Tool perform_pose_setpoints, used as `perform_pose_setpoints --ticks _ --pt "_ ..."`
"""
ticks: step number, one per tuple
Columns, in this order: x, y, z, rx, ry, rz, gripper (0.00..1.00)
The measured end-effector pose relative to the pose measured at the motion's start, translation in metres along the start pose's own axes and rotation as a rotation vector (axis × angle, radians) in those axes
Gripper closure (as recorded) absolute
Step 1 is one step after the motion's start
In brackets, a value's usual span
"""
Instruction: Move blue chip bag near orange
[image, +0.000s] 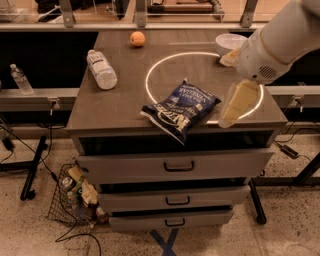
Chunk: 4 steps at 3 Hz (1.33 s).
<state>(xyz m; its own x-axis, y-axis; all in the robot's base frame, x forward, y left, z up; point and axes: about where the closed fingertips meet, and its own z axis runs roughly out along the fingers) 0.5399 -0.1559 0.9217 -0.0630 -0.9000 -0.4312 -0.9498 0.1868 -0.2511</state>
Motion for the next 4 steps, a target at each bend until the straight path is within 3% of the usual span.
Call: perform_pose_setpoints --ticks 1,2,4 --pt "-0.008 -0.016 0.033 -0.032 -0.072 -0.007 0.00" --pt "-0.013 -0.022 0.072 -0.098 -0.129 0.001 0.02" --pt "-0.016 -0.022 0.098 -0.153 -0.169 0.017 0.49"
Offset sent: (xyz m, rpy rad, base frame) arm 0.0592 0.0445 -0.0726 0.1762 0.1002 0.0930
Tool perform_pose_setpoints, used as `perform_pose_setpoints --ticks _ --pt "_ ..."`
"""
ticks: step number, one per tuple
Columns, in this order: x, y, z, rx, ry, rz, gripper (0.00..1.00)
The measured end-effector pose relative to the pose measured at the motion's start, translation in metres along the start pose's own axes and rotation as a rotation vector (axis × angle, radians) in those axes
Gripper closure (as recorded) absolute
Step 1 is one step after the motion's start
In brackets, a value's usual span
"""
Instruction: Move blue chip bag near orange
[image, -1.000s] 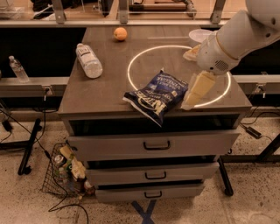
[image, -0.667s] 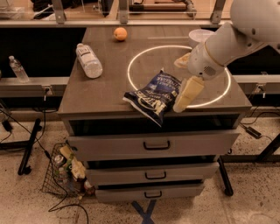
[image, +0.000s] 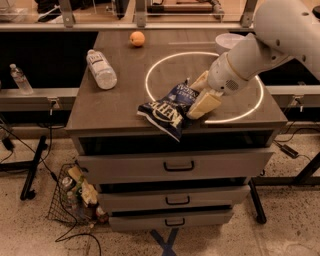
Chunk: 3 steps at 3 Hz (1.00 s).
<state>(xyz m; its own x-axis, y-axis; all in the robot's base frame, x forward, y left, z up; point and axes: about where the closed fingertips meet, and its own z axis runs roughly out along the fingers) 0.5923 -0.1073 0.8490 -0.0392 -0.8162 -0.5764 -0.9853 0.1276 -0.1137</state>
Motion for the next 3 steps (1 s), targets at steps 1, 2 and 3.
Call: perform_pose_setpoints --ticks 1,2,3 --pt "-0.003 -0.001 -0.009 0.010 -0.016 0.006 0.72" --pt "-0.017 -0.004 -0.038 0.062 -0.055 -0.009 0.94" --pt "-0.048 -0.011 -0.114 0.209 -0.072 -0.069 1.00"
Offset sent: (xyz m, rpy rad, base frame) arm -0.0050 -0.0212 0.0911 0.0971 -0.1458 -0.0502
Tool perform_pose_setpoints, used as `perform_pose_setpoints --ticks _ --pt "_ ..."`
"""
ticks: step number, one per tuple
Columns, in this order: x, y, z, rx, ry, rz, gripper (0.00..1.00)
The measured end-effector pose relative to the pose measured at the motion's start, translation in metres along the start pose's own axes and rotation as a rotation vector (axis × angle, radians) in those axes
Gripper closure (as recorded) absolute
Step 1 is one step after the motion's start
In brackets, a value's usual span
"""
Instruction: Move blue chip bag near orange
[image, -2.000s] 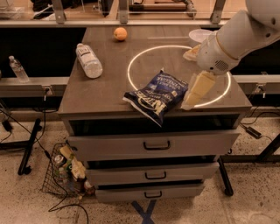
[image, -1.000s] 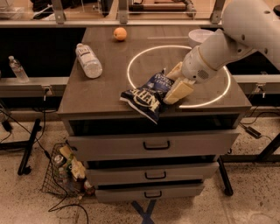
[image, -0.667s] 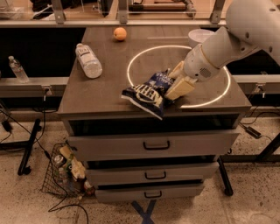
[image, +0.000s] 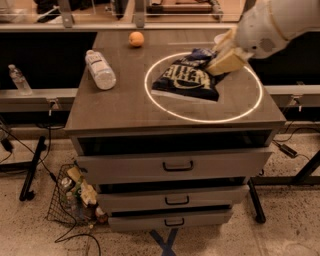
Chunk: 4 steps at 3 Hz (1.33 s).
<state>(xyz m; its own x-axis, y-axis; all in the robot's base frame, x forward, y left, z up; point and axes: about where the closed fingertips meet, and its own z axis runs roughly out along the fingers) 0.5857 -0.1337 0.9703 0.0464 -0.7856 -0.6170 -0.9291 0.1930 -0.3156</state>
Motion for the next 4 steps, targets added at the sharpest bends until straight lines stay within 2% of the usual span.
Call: perform_pose_setpoints --ticks 1,2,3,4 --pt "-0.001 0.000 0.000 0.001 -0.001 -0.001 1.00" --pt "-0.011 -0.014 0.004 0.032 -0.024 -0.028 1.00" --pt "-0.026 -0.042 0.013 0.088 -0.056 -0.068 1.00" --pt "-0.046 -0.082 0.035 0.136 -0.102 -0.108 1.00"
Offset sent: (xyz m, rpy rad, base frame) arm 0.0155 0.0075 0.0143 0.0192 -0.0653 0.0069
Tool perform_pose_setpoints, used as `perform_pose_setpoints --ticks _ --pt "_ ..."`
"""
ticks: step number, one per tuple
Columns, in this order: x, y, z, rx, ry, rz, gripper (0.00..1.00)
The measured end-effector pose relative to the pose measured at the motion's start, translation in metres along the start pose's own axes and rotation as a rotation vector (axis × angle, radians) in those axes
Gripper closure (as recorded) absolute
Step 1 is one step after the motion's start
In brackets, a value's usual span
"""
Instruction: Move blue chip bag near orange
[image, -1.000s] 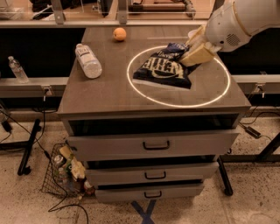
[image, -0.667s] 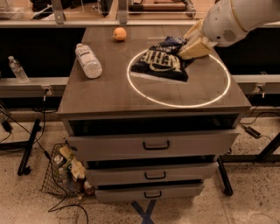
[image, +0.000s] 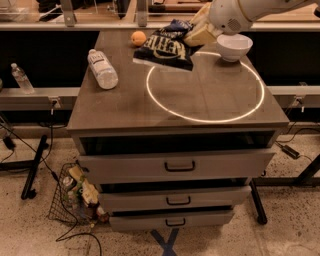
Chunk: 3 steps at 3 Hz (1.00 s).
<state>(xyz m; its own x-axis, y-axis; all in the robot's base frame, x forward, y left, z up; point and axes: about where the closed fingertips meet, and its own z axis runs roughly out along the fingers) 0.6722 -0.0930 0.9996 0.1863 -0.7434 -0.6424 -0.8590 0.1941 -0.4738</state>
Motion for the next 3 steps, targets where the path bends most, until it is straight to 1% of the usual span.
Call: perform_pose_setpoints --ticks 1,2,3 --pt "-0.019 -0.036 0.034 0.053 -0.058 -0.023 1.00" --pt "-0.037 -0.067 0.068 0.108 -0.112 -0.023 1.00" --pt "-0.041 -0.072 0.072 0.117 -0.121 -0.024 1.00"
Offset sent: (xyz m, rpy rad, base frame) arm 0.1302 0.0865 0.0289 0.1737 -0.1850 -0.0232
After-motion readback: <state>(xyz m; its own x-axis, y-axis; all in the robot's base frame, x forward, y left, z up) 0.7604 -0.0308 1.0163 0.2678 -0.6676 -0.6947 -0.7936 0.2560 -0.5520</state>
